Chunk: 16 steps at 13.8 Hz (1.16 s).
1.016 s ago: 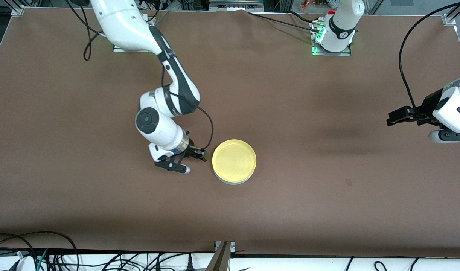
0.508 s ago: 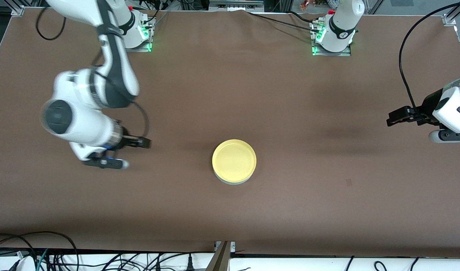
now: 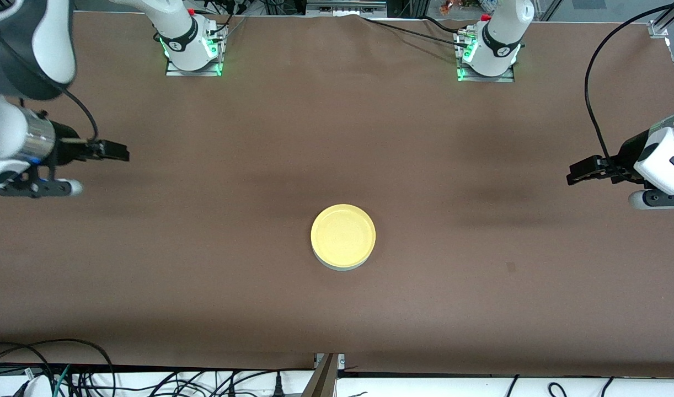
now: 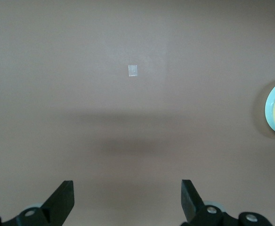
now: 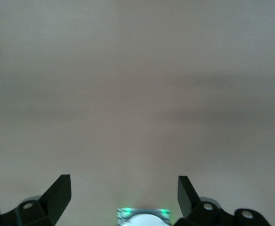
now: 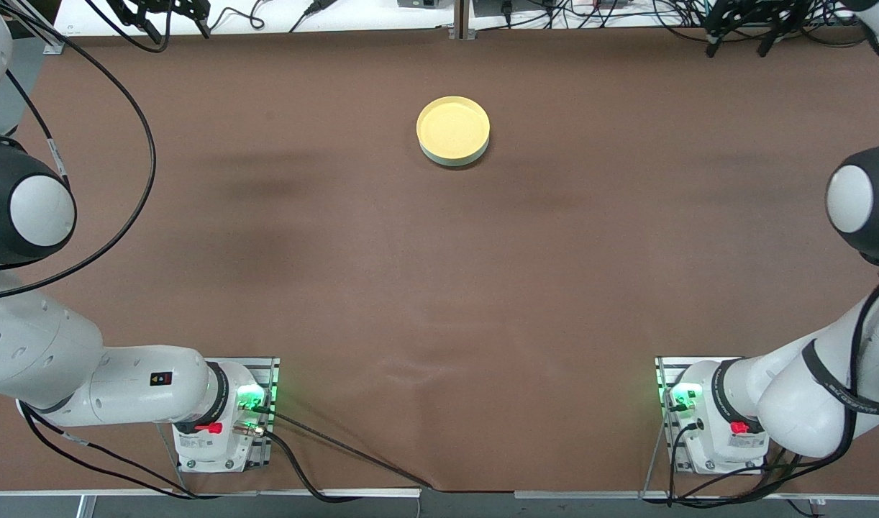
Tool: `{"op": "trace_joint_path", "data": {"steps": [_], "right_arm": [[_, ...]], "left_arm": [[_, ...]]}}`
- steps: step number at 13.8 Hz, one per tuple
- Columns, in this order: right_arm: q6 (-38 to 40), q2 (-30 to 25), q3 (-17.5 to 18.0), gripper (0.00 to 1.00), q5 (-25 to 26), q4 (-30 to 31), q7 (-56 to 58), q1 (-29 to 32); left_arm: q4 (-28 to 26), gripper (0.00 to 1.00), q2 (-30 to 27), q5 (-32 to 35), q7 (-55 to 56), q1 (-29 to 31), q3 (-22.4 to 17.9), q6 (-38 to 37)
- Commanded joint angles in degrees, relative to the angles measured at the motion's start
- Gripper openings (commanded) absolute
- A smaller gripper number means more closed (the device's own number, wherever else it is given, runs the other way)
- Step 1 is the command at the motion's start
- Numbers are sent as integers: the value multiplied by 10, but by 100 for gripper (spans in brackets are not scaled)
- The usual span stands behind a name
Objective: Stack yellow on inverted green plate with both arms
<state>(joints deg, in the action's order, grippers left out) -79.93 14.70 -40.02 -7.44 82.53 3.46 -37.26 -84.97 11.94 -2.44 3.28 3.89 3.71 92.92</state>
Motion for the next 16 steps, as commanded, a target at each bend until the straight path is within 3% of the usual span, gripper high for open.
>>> {"op": "trace_joint_path", "data": {"steps": [1, 3, 4, 8, 12, 16], "right_arm": [[14, -60, 114, 100, 62, 27, 3, 98], [9, -81, 251, 100, 103, 46, 2, 237], [5, -93, 292, 100, 110, 60, 3, 289], [-93, -148, 302, 100, 110, 124, 4, 322], [-95, -174, 307, 100, 106, 136, 8, 349], [-93, -174, 346, 100, 102, 136, 8, 383]], "left_arm": [[14, 100, 6, 4, -4, 4, 4, -4], [14, 100, 6, 4, -5, 4, 4, -4], [14, 100, 7, 3, -5, 4, 4, -4], [14, 100, 7, 4, -4, 4, 4, -4], [14, 100, 6, 4, -5, 5, 4, -4], [14, 100, 7, 4, -5, 5, 4, -4]]}}
